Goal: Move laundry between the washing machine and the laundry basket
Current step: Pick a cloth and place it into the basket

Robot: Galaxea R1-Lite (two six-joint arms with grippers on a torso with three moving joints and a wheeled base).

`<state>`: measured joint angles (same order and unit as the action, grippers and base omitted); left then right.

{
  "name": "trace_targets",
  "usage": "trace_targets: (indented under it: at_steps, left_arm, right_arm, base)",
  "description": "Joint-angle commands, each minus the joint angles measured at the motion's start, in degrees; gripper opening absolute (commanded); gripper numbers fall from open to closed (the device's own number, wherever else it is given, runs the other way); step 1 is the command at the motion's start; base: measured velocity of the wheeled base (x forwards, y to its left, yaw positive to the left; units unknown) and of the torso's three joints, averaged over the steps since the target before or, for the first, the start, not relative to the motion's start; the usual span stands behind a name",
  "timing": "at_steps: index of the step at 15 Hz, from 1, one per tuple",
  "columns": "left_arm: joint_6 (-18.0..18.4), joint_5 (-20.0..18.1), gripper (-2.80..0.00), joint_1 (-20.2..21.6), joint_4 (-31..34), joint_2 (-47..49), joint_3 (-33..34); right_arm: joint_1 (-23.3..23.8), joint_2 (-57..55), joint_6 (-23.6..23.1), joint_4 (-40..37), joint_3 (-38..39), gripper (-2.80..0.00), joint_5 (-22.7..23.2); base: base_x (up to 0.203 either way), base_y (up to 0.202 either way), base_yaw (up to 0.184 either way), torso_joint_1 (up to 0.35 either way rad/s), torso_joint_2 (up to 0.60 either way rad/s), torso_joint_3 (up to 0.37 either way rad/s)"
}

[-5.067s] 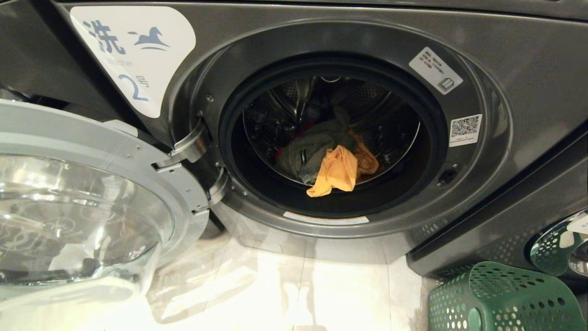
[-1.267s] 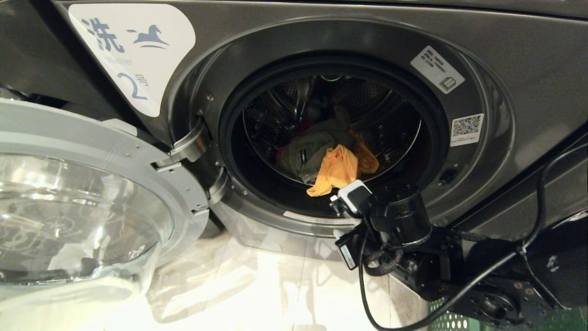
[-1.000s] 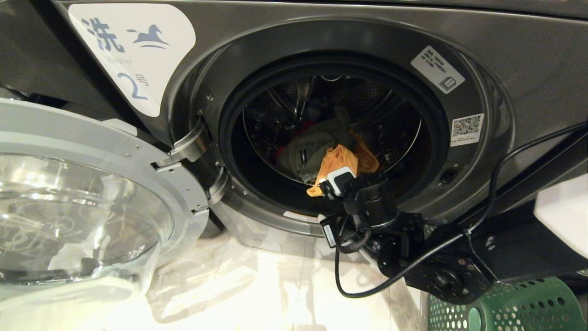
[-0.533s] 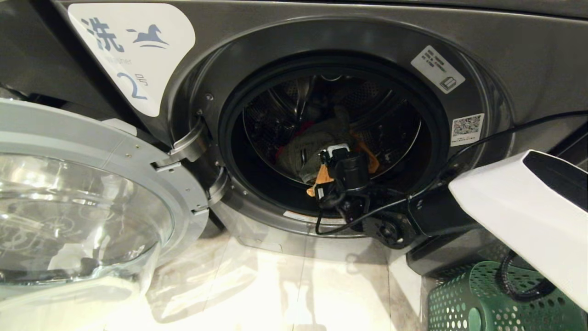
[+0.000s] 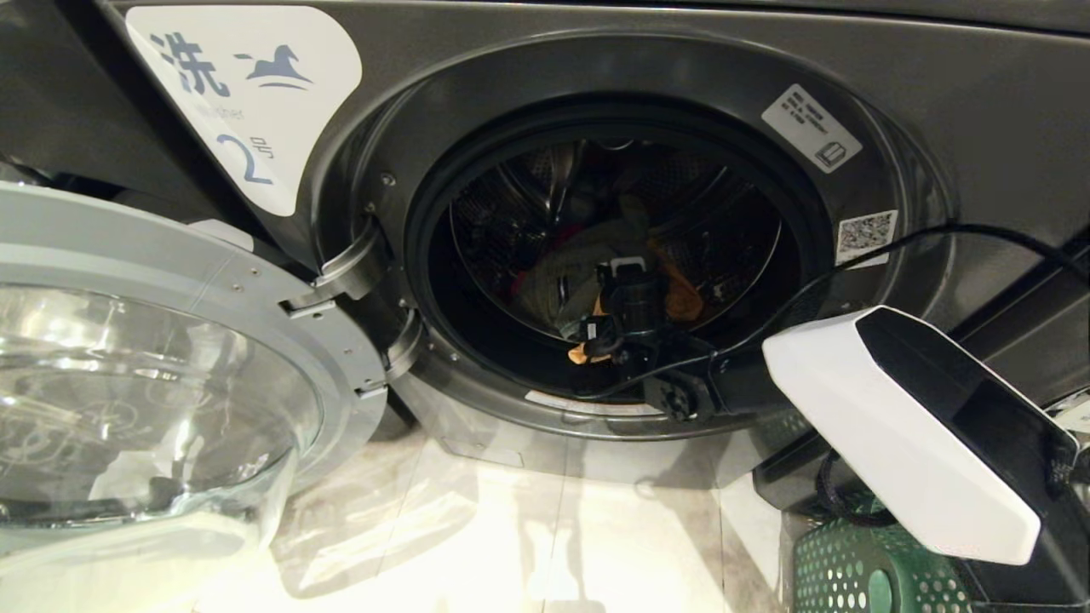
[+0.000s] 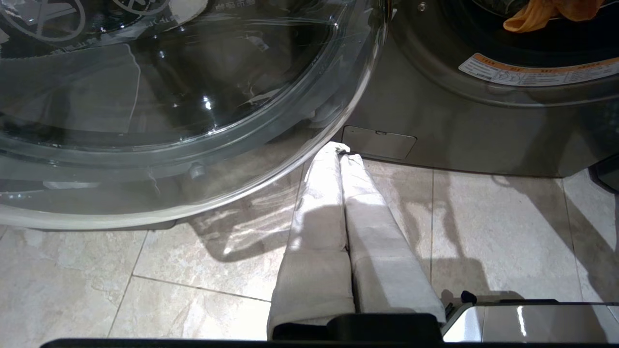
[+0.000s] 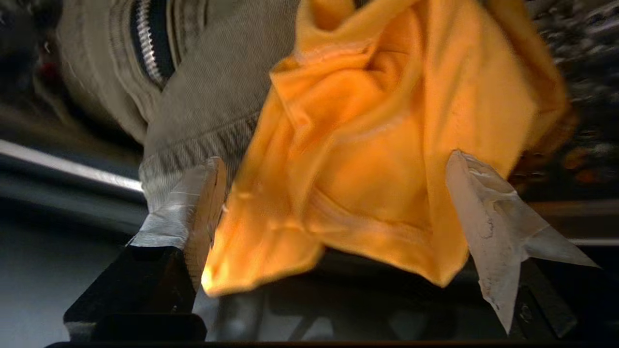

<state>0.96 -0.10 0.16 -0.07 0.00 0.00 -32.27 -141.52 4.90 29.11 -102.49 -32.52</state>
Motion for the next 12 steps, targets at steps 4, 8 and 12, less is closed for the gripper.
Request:
trace_targets:
  at_steps: [4, 8, 12]
  left_arm:
    - [0.0, 0.01, -2.8, 0.02, -0.01, 0.0, 0.0]
    - [0.0, 0.01, -2.8, 0.02, -0.01, 0.0, 0.0]
    - [0.0, 0.01, -2.8, 0.02, -0.01, 0.0, 0.0]
  right_arm:
    - [-0.03, -6.7, 5.36, -0.55, -8.59, 0.0, 0.35]
    - [0.27, -7.71, 10.3, -3.08, -9.38, 0.0, 4.65]
    - [0.7, -8.03, 11.55, -1.9, -10.16, 0.0, 8.07]
  base:
    - [0.0, 0.0, 0.0, 0.0, 0.0, 0.0]
    - [0.0, 0.0, 0.0, 0.0, 0.0, 0.0]
    - [0.0, 0.0, 0.0, 0.0, 0.0, 0.0]
